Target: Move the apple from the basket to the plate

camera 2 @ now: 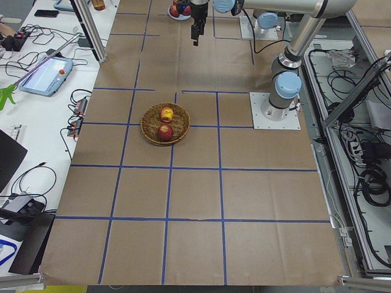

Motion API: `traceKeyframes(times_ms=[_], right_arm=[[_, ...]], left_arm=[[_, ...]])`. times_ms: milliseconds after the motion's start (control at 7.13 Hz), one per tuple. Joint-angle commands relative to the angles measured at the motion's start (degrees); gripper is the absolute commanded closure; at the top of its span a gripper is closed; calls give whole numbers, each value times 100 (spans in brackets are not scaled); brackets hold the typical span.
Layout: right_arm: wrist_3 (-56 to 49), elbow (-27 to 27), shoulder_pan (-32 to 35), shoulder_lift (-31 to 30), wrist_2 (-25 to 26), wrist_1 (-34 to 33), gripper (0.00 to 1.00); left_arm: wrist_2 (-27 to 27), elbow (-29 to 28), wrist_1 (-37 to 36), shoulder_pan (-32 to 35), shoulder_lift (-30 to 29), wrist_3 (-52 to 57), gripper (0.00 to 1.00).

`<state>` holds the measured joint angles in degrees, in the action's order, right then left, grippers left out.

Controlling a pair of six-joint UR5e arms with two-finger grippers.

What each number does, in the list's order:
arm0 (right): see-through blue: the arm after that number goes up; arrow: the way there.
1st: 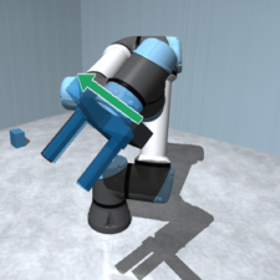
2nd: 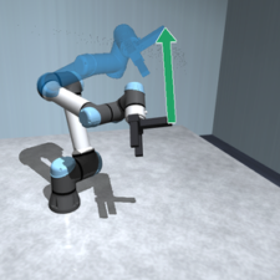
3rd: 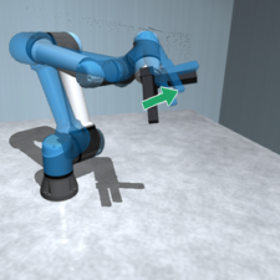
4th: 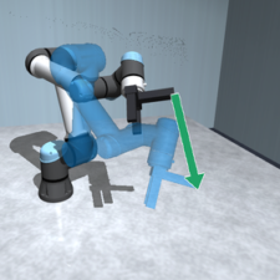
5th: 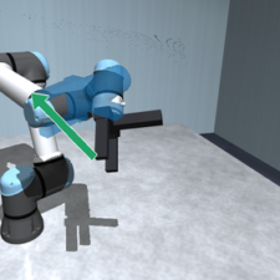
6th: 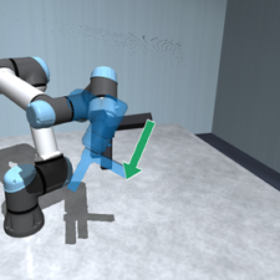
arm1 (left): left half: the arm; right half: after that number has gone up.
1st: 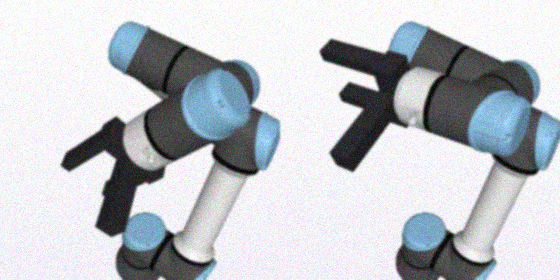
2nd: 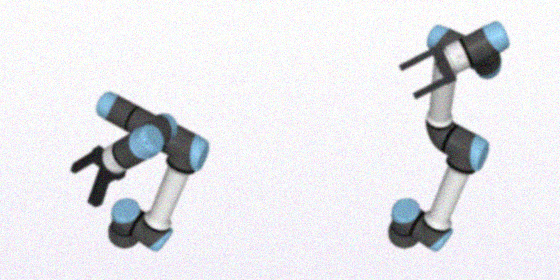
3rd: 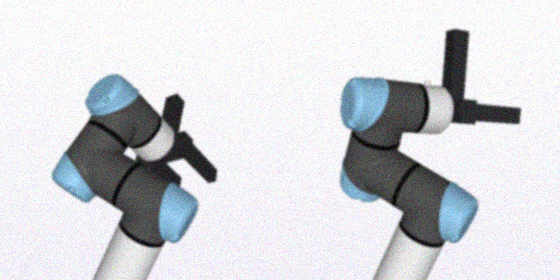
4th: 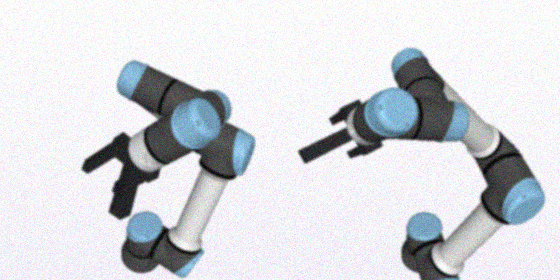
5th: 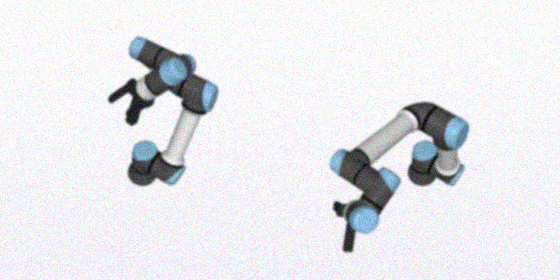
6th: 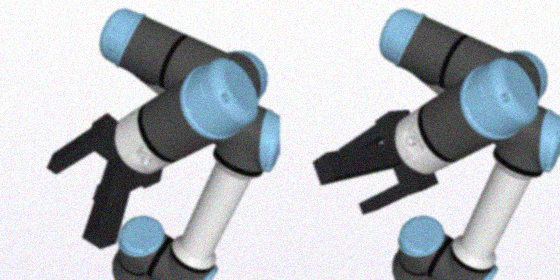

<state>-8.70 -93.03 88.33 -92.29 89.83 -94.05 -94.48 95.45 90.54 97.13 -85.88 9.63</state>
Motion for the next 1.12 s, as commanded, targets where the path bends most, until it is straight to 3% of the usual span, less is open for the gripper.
traceKeyframes(times_ms=[0, 421, 701, 841, 981], right_arm=[[0, 22, 0, -17, -18, -8, 0], [0, 22, 9, -18, -18, -8, 0], [0, 13, 0, -9, -10, -8, 0], [0, 13, 0, -9, -1, -8, 0], [0, 13, 0, 0, -1, -8, 0]], left_arm=[[0, -132, -105, -19, -96, 4, 1], [-36, -123, -150, -36, -60, 4, 1], [-35, 60, -578, -150, -140, 21, 1], [-44, 87, -529, -368, -122, 56, 1], [-1, 244, -624, -762, -192, 779, 1]])
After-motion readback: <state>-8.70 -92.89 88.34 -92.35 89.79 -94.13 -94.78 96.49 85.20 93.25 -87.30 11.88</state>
